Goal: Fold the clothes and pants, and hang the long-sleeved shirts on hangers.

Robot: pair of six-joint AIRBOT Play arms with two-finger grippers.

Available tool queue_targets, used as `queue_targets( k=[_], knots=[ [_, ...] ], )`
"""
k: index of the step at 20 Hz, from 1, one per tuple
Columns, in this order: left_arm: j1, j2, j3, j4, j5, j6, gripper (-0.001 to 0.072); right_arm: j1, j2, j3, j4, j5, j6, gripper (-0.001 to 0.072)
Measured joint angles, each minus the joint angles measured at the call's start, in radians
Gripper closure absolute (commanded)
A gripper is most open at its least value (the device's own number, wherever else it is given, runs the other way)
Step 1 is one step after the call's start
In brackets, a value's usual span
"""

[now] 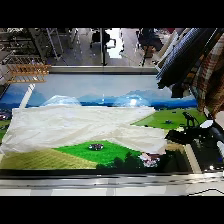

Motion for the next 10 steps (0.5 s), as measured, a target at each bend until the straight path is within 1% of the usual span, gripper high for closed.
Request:
queue_targets(
  k=[5, 8, 9, 10],
  knots=[
    [-0.006, 0.002, -0.114, -0.049, -0.116, -0.031, 0.0111, 0.0, -0.02, 0.0, -0.006, -0.033, -0.012, 0.0139],
    [-0.013, -0.003, -0.192, -0.074, -0.199, -0.036, 0.0112, 0.008, -0.055, 0.0, 0.005, -0.032, -0.038, 0.0155],
    [-0.015, -0.005, -0.21, -0.091, -0.228, -0.036, 0.0134, 0.015, -0.069, 0.0, 0.019, -0.032, -0.051, 0.0223],
    [-0.016, -0.008, -0.222, -0.11, -0.254, -0.037, 0.0214, 0.022, -0.083, 0.0, 0.038, -0.033, -0.064, 0.0324]
  ],
)
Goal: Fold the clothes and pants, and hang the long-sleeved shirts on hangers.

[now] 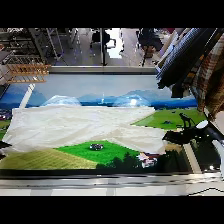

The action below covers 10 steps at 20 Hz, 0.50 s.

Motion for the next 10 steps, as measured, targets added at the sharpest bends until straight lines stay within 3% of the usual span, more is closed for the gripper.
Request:
queue_targets(
  k=[1, 2, 3, 4, 10],
  knots=[
    [-0.001, -0.002, -0.01, -0.02, -0.027, -0.003, 0.0349, 0.009, -0.014, 0.0, 0.024, -0.005, -0.011, 0.0435],
    [-0.002, -0.003, -0.016, -0.037, -0.053, -0.003, 0.0482, 0.019, -0.026, 0.0, 0.047, -0.008, -0.019, 0.0613],
    [-0.004, -0.005, -0.021, -0.05, -0.079, -0.004, 0.0656, 0.027, -0.037, 0.001, 0.054, -0.012, -0.025, 0.0695],
    [-0.006, -0.006, -0.024, -0.06, -0.098, -0.007, 0.0688, 0.033, -0.042, 0.005, 0.06, -0.012, -0.03, 0.0696],
    [-0.017, -0.007, 0.045, -0.14, -0.095, 0.017, 0.069, 0.046, 0.021, 0.192, 0.084, 0.117, -0.039, 0.0697]
  ],
)
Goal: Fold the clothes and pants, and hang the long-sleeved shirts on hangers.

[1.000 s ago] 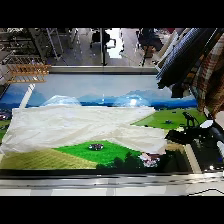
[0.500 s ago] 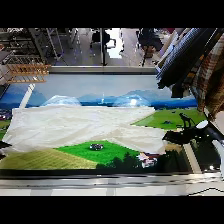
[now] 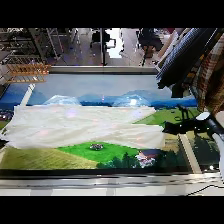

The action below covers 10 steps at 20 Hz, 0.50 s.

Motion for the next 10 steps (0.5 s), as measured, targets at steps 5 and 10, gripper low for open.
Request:
queue_targets(
  k=[5, 10],
  knots=[
    [0.0, 0.001, 0.211, -0.027, 0.15, 0.011, 0.0689, 0.001, 0.121, 0.275, -0.01, 0.074, -0.023, 0.0699],
    [0.006, -0.014, 0.292, 0.033, 0.229, 0.029, 0.0689, -0.024, 0.23, 0.175, -0.111, 0.166, -0.079, 0.0698]
  ],
)
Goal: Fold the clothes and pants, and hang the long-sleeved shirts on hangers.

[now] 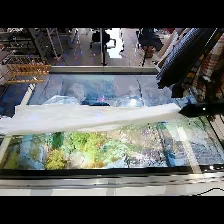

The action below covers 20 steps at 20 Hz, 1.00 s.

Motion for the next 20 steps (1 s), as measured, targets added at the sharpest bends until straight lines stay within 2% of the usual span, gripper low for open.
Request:
queue_targets(
  k=[6, 7, 8, 9, 10, 12, 13, 14, 18, 20],
  knots=[
    [0.002, -0.074, -0.015, 0.189, 0.061, 0.034, 0.0688, -0.092, 0.109, -0.463, -0.038, -0.068, -0.082, 0.0696],
    [0.002, -0.086, -0.019, 0.219, 0.069, 0.036, 0.0688, -0.1, 0.116, -0.514, -0.04, -0.067, -0.093, 0.0676],
    [0.003, -0.097, -0.021, 0.242, 0.077, 0.039, 0.0688, -0.105, 0.121, -0.552, -0.041, -0.065, -0.1, 0.055],
    [0.004, -0.105, -0.023, 0.264, 0.08, 0.041, 0.0688, -0.108, 0.124, -0.578, -0.043, -0.06, -0.107, 0.0388],
    [0.004, -0.112, -0.024, 0.277, 0.084, 0.045, 0.0662, -0.11, 0.126, -0.598, -0.042, -0.052, -0.115, 0.0289],
    [0.004, -0.12, -0.026, 0.295, 0.089, 0.054, 0.0426, -0.114, 0.129, -0.621, -0.043, -0.046, -0.114, 0.0284],
    [0.005, -0.122, -0.026, 0.303, 0.089, 0.056, 0.0258, -0.114, 0.13, -0.628, -0.045, -0.05, -0.114, 0.0258],
    [0.006, -0.124, -0.026, 0.308, 0.089, 0.058, 0.0185, -0.115, 0.13, -0.63, -0.045, -0.06, -0.109, 0.0227],
    [0.006, -0.127, -0.019, 0.316, 0.088, 0.061, 0.0185, -0.116, 0.124, -0.597, -0.042, -0.15, -0.009, 0.0251],
    [0.006, -0.127, 0.001, 0.311, 0.087, 0.053, 0.0185, -0.116, 0.099, -0.573, -0.04, -0.188, 0.05, 0.0296]
  ],
)
